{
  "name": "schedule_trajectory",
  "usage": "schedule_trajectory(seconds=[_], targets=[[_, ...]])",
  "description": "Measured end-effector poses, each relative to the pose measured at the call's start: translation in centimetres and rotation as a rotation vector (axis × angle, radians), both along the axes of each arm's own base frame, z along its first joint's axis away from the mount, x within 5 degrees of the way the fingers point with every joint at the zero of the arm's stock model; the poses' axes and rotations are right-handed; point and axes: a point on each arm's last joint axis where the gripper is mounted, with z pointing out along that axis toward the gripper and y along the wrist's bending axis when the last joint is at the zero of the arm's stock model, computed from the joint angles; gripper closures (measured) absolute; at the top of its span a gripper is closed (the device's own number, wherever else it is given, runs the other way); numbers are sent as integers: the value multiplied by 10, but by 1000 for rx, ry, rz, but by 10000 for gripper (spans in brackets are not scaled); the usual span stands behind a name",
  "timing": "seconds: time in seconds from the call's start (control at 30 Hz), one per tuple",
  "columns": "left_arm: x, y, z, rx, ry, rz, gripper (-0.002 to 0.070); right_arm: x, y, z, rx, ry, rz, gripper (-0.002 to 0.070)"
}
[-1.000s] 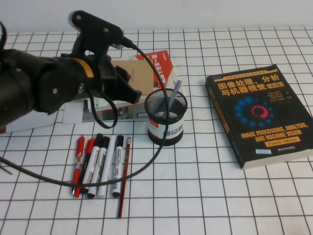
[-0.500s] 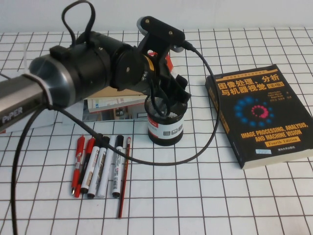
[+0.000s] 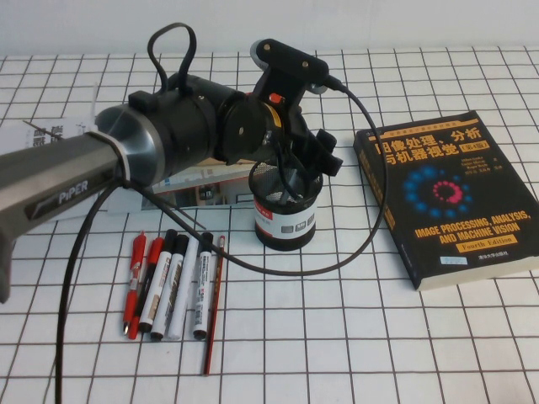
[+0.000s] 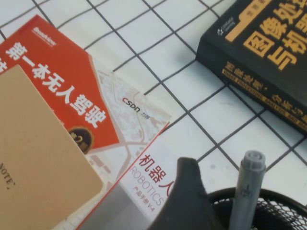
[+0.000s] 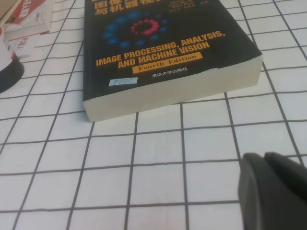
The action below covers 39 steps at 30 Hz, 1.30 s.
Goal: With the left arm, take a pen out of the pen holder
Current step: 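Take a marker out of the pen holder and lay it on the table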
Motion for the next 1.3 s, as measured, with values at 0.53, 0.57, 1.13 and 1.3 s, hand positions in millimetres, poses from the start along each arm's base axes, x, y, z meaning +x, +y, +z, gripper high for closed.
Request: schedule_trajectory(seconds=[0.53,0.57,1.13,1.3], targets=[[0,0,1,-9,-6,2,435,0,0,0,0,0,0,692],[0,0,1,-9,-6,2,438,0,0,0,0,0,0,692],[0,0,1,-9,-6,2,675,0,0,0,0,0,0,692],[-1,0,6,-16,-15,2,677,0,0,0,0,0,0,692]])
